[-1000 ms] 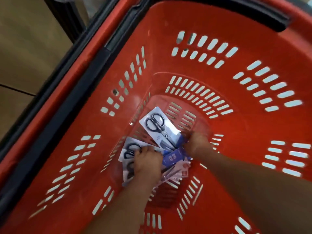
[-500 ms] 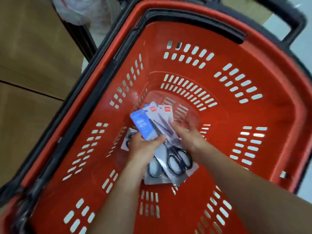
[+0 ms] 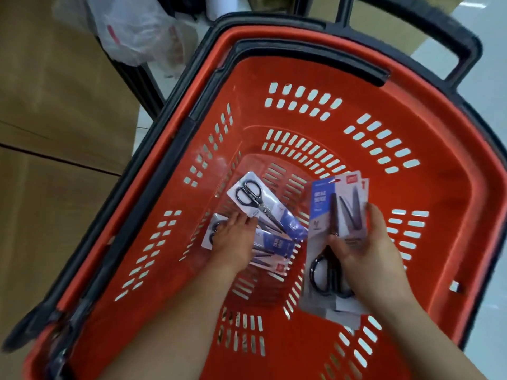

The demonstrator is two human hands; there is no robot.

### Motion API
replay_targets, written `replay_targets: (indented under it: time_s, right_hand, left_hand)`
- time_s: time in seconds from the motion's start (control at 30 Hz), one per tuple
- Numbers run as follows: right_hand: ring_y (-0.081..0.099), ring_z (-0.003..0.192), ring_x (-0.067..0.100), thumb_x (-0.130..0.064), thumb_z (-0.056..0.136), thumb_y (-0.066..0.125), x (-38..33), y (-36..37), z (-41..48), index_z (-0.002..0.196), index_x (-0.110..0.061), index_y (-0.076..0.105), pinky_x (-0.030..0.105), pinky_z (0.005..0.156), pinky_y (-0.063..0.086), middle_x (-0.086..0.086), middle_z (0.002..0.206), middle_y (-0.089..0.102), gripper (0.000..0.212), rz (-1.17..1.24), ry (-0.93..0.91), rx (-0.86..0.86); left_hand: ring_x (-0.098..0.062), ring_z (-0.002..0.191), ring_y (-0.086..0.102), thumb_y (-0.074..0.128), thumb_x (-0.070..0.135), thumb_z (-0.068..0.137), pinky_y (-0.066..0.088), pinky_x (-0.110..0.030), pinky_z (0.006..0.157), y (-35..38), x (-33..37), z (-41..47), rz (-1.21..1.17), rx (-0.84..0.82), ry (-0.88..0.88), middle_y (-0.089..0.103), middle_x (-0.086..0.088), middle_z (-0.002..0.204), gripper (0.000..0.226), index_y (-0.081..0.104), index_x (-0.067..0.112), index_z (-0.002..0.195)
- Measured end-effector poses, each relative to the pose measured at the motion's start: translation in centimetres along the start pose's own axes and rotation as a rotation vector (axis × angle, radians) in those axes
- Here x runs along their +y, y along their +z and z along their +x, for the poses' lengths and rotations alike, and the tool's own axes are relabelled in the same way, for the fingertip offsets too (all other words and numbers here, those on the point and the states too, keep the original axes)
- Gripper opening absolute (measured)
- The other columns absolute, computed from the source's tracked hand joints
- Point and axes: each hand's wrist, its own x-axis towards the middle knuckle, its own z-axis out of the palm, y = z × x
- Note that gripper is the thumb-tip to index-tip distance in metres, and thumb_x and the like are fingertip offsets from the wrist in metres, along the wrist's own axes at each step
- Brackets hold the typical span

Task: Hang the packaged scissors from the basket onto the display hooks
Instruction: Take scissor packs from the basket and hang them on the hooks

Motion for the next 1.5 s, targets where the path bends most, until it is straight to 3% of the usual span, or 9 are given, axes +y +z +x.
replay_targets:
  time_s: [0.17, 0.3, 0.47, 0.6, 0.73, 1.07, 1.2, 1.33, 1.5]
  right_hand:
    - [0.067, 0.105, 0.026, -0.025, 0.085, 0.074, 0.2, 1.2, 0.4, 0.145, -0.032, 0.032, 0.047, 0.091, 0.055, -0.003, 0.125, 0.065, 0.074, 0.076, 0.007, 0.012]
    - [0.067, 0.077, 0.014, -0.015, 0.088, 0.071, -0.6, 0.8, -0.8, 0.148, -0.042, 0.023, 0.039, 0.078, 0.058, -0.021, 0.095, 0.062, 0.082, 0.097, -0.089, -0.051]
    - [0.06, 0.065, -0.005, -0.01, 0.09, 0.067, -2.3, -3.0, -4.9, 0.101, -0.052, 0.053, 0.006, 0.056, 0.04, -0.018, 0.082, 0.063, 0.045, 0.026, -0.267, -0.05]
    - [0.062, 0.077, 0.011, -0.011, 0.09, 0.066, -4.4, -8.5, -9.1, 0.088, -0.05, 0.063, 0.019, 0.07, 0.043, -0.002, 0.089, 0.068, 0.039, 0.032, -0.24, -0.025]
    - [0.06, 0.086, 0.004, -0.016, 0.092, 0.062, -8.7, -15.4, -13.9, 0.08, -0.051, 0.067, 0.001, 0.076, 0.039, -0.011, 0.089, 0.067, 0.038, 0.049, -0.277, -0.011]
    - [0.071, 0.076, 0.002, -0.011, 0.076, 0.08, -22.9, -32.6, -26.7, 0.116, -0.052, 0.045, 0.013, 0.063, 0.051, -0.005, 0.102, 0.074, 0.067, 0.404, -0.505, -0.302]
    - [0.07, 0.098, 0.007, -0.03, 0.083, 0.072, -26.5, -37.5, -30.9, 0.12, -0.042, 0.055, 0.037, 0.089, 0.056, -0.01, 0.109, 0.073, 0.043, 0.41, -0.648, -0.389]
    - [0.065, 0.087, -0.015, -0.012, 0.099, 0.051, -29.7, -42.4, -35.5, 0.092, -0.034, 0.075, 0.009, 0.08, 0.051, -0.031, 0.089, 0.072, 0.034, 0.483, -0.714, -0.621]
    - [0.07, 0.085, 0.03, -0.038, 0.088, 0.065, -31.3, -43.6, -39.7, 0.093, -0.002, 0.075, 0.042, 0.083, 0.053, 0.027, 0.094, 0.072, 0.038, 0.466, -0.708, -0.93]
  left_hand:
    - [-0.034, 0.134, 0.036, 0.048, 0.017, 0.094, 0.013, -0.054, 0.117, 2.8, -0.5, 1.5, 0.276, 0.05, 0.069, 0.041, -0.013, 0.143, 0.056, 0.031, 0.02, 0.147]
    - [-0.031, 0.117, 0.058, 0.056, 0.019, 0.089, 0.038, -0.04, 0.104, 1.2, -0.7, 0.9, 0.25, -0.051, 0.023, 0.062, -0.009, 0.127, 0.043, 0.049, 0.018, 0.132]
    - [-0.032, 0.105, 0.066, 0.068, 0.038, 0.086, 0.047, -0.034, 0.078, -4.6, 2.3, -5.8, -0.368, -0.02, -0.197, 0.07, -0.006, 0.115, 0.047, 0.046, 0.024, 0.125]
    - [0.003, 0.117, 0.058, 0.076, 0.003, 0.08, 0.047, -0.022, 0.098, -11.4, 5.7, -14.2, -1.26, 0.23, -0.237, 0.059, 0.029, 0.124, 0.09, 0.029, 0.04, 0.148]
    - [0.001, 0.134, 0.044, 0.08, 0.008, 0.078, 0.038, -0.029, 0.112, -19.9, 8.4, -24.4, -1.532, 0.399, -0.229, 0.046, 0.016, 0.148, 0.089, 0.036, 0.054, 0.141]
    - [-0.031, 0.106, 0.069, 0.073, 0.007, 0.069, 0.057, -0.041, 0.089, -41.4, 17.5, -46.1, -1.959, 0.49, -0.074, 0.073, -0.011, 0.114, 0.059, 0.06, 0.013, 0.127]
    - [-0.036, 0.112, 0.066, 0.077, 0.011, 0.07, 0.048, -0.055, 0.1, -45.9, 21.4, -52.8, -1.944, 0.709, -0.057, 0.07, -0.015, 0.12, 0.059, 0.061, 0.016, 0.127]
    - [-0.036, 0.103, 0.069, 0.074, 0.007, 0.067, 0.058, -0.044, 0.085, -48.7, 24.3, -58.3, -1.996, 0.961, -0.047, 0.072, -0.018, 0.112, 0.053, 0.064, 0.012, 0.119]
    - [-0.039, 0.098, 0.071, 0.079, -0.002, 0.058, 0.059, -0.038, 0.072, -50.6, 26.0, -64.7, -2.128, 1.178, 0.002, 0.072, -0.021, 0.109, 0.065, 0.063, 0.008, 0.12]
